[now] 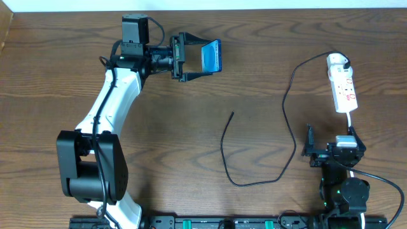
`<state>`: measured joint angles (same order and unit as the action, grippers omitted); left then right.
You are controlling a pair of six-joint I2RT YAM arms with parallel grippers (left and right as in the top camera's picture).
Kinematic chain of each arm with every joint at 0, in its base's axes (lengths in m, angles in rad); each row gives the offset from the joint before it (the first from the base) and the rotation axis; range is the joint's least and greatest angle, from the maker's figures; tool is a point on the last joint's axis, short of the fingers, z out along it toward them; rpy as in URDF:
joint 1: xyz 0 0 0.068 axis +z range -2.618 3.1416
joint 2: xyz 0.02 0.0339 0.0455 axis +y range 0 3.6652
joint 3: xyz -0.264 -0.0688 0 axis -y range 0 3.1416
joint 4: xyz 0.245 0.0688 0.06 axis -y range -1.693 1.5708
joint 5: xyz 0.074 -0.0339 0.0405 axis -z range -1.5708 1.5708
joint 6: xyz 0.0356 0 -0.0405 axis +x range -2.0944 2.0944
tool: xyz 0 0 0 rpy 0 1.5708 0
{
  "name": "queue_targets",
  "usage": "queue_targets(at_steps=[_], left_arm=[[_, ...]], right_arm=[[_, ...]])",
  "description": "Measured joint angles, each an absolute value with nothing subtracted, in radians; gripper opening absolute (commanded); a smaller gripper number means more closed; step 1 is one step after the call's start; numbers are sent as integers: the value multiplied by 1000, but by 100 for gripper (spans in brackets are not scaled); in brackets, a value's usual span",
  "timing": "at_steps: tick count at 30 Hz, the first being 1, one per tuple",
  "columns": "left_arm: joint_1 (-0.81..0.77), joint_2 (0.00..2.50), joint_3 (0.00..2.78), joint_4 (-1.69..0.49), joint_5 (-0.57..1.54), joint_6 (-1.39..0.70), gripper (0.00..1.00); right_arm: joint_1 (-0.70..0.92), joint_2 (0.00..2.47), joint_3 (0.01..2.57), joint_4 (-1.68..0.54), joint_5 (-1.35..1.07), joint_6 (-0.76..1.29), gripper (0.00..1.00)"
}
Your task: Plug charger to phone and switch on socket
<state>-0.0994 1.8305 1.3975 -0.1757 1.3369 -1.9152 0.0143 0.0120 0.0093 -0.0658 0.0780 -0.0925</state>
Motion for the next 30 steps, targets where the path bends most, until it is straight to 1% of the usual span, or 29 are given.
queue_targets(at_steps=[15,30], left_arm=[[-99,1831,1398,-176,1337,-1963,7],[-99,1831,1398,-176,1360,-1941,7]], right_arm=[[14,12,9,-66,78,-93,99],[14,12,9,-66,78,-92,99]])
